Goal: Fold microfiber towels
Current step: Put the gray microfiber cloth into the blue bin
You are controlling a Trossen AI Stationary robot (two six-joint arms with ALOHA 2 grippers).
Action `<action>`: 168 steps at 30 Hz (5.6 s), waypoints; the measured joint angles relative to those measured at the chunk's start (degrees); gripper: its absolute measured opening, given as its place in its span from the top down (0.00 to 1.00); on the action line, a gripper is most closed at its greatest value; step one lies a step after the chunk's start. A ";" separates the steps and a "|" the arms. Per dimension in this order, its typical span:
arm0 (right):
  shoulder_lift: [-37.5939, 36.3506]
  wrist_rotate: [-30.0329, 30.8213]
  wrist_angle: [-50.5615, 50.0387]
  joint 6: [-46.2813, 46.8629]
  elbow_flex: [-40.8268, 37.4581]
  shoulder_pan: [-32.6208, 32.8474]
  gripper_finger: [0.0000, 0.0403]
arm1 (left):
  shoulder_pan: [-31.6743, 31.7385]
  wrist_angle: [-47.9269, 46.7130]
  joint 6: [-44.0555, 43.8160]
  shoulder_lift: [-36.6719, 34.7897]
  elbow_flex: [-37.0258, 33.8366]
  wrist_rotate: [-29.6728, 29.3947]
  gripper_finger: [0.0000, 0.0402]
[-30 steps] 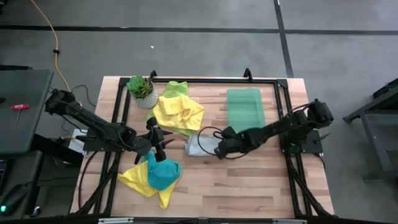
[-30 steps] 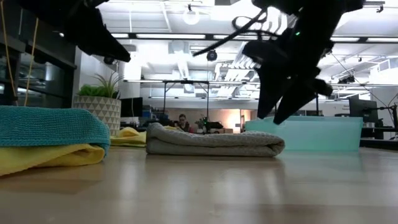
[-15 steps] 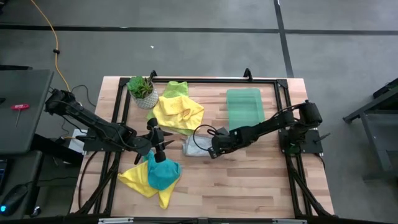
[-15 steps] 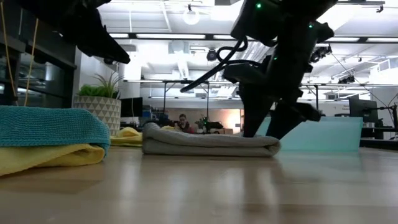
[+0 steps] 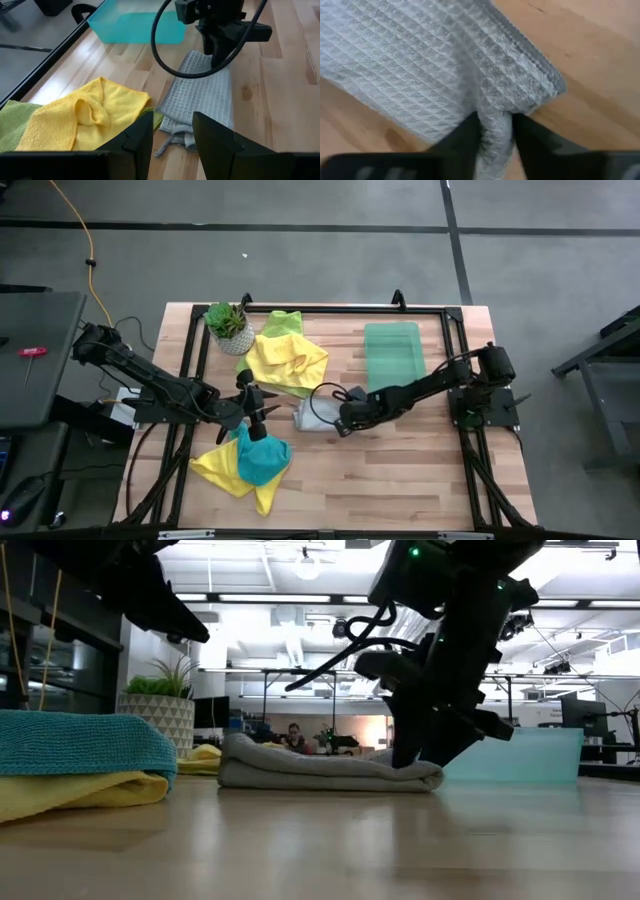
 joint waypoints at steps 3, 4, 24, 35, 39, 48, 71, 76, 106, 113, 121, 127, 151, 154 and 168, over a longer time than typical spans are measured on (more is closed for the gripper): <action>-0.17 1.42 -0.41 -3.16 -0.04 0.54 0.95 | 0.00 0.00 0.00 0.00 0.00 0.00 0.68; -0.17 1.99 -0.49 -4.14 0.01 0.82 0.96 | 0.00 0.00 0.00 0.00 0.00 -0.03 0.68; -8.06 12.14 -45.34 -32.62 20.94 1.61 1.00 | 0.00 0.52 0.03 0.00 0.04 -1.97 0.68; -8.15 20.26 -59.22 -36.15 28.35 -4.14 1.00 | 0.00 0.63 0.03 0.00 0.04 -1.99 0.68; -8.15 20.26 -53.93 -40.47 28.35 -7.40 1.00 | 0.00 0.63 0.04 0.00 0.04 -1.99 0.68; -8.15 20.20 -39.52 -45.28 28.35 -18.21 1.00 | 0.00 0.63 1.08 0.00 0.04 -1.99 0.68; -7.55 18.75 -50.68 -35.51 28.26 -35.52 1.00 | 0.00 0.65 1.99 0.00 0.04 -1.97 0.68; -6.12 19.29 -54.09 -32.38 28.26 -36.52 1.00 | 0.00 0.65 1.99 0.00 0.04 -1.95 0.68; 1.53 20.45 -67.99 -23.73 28.20 -38.45 1.00 | 0.00 0.65 1.99 0.00 0.04 -1.90 0.68; 0.75 18.67 -67.97 -25.02 28.20 -37.77 1.00 | 0.00 0.65 1.99 0.00 0.04 -1.90 0.68; -3.91 18.85 -67.93 -24.51 28.20 -37.18 1.00 | 0.00 0.63 1.97 0.00 0.04 -1.90 0.68; -9.16 17.01 -67.90 -22.24 28.08 -37.62 1.00 | -0.02 0.63 1.72 0.00 0.04 -1.73 0.68; -37.72 12.63 -67.77 -7.51 -2.36 -35.74 1.00 | -0.02 0.63 1.53 0.00 0.04 -0.22 0.68; -41.14 12.90 -63.83 -5.46 -7.48 -35.74 1.00 | -0.02 0.65 1.62 0.00 0.04 -0.46 0.68; -44.23 16.20 -39.72 -15.63 0.76 -34.01 1.00 | -0.02 1.58 3.44 0.00 0.04 -2.56 0.68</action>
